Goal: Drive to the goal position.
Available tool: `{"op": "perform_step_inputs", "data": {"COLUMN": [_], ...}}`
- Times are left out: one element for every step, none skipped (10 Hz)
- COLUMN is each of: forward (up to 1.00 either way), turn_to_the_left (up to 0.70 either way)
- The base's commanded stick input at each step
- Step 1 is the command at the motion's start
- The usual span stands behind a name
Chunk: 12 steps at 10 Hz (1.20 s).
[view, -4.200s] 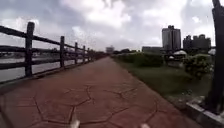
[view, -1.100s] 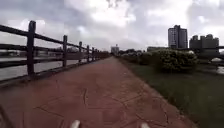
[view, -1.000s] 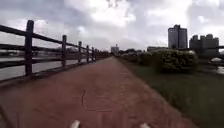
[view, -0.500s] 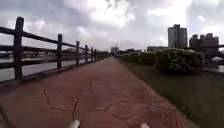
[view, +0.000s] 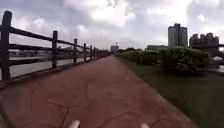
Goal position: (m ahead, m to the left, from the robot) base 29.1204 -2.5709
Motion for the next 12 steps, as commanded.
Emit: {"op": "perform_step_inputs", "data": {"forward": [0.70,0.70,0.70,0.70,0.70,0.70,0.70,0.70,0.70,0.70,0.70,0.70], "turn_to_the_left": [0.00,0.00,0.00,0.00,0.00,0.00,0.00,0.00,0.00,0.00,0.00,0.00]}}
